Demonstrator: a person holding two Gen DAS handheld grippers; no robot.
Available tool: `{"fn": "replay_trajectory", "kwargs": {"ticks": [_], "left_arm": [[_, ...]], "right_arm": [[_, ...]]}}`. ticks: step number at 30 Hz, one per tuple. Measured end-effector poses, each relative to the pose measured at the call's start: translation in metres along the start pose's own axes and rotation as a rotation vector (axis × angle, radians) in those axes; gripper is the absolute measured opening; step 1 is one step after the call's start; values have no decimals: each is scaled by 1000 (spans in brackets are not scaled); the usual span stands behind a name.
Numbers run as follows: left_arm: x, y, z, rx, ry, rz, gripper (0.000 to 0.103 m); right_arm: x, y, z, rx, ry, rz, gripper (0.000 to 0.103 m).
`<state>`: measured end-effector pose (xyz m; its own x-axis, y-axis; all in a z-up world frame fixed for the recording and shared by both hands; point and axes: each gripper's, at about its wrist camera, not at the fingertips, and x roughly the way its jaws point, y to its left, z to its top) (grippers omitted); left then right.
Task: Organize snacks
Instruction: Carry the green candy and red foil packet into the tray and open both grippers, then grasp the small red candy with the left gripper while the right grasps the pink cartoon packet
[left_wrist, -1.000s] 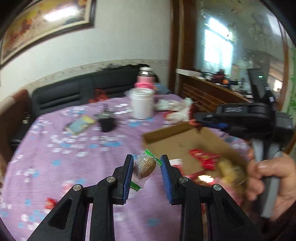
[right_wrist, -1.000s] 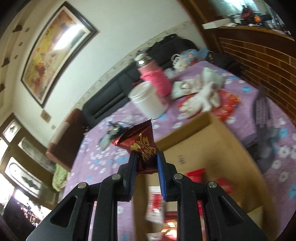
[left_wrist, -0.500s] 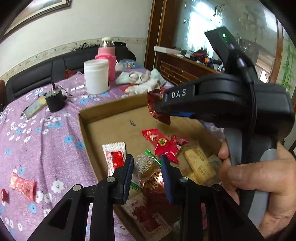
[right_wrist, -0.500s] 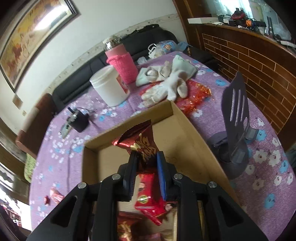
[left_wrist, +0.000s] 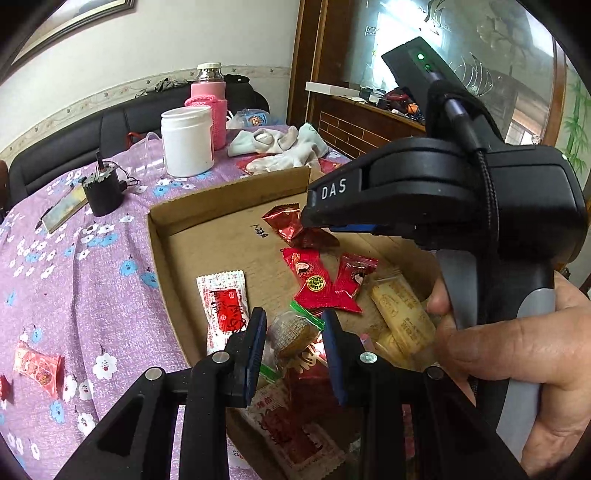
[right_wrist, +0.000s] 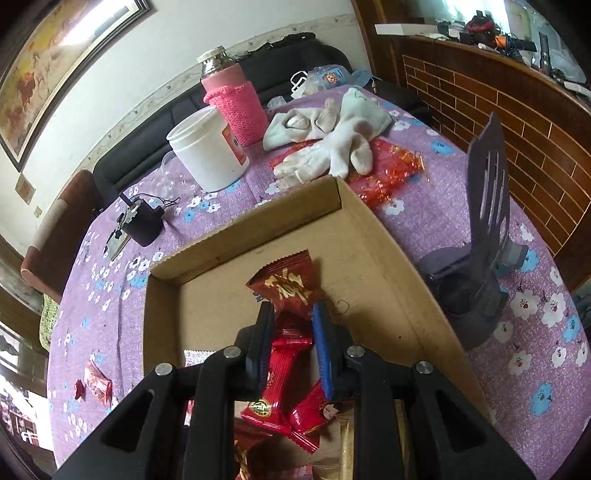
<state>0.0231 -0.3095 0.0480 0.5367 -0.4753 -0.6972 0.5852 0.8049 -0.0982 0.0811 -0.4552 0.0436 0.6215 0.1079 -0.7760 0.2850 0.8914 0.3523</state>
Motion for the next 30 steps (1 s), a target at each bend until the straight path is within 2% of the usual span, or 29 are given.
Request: {"fn": "replay_trajectory", "kwargs": {"ticks": [2, 6, 17, 20, 25, 30], "left_arm": [[-2, 0, 1, -3, -3, 3, 32], [-10, 2, 1, -16, -17, -3, 41], [-45, 13, -1, 13, -87, 62, 41], [-54, 21, -3, 8, -97, 70, 42], [-73, 46, -10, -21, -114, 94, 42], [-100, 88, -22, -81, -131, 136, 42]], "right_arm": [[-5, 2, 1, -3, -20, 10, 21], [-16, 4, 3, -4, -56, 29, 21], [-34, 34, 5, -84, -136, 97, 21], [-37, 44, 3, -100, -148, 141, 21], [-38, 79, -6, -183, -138, 202, 21], [-32, 117, -21, -251, -107, 254, 22]]}}
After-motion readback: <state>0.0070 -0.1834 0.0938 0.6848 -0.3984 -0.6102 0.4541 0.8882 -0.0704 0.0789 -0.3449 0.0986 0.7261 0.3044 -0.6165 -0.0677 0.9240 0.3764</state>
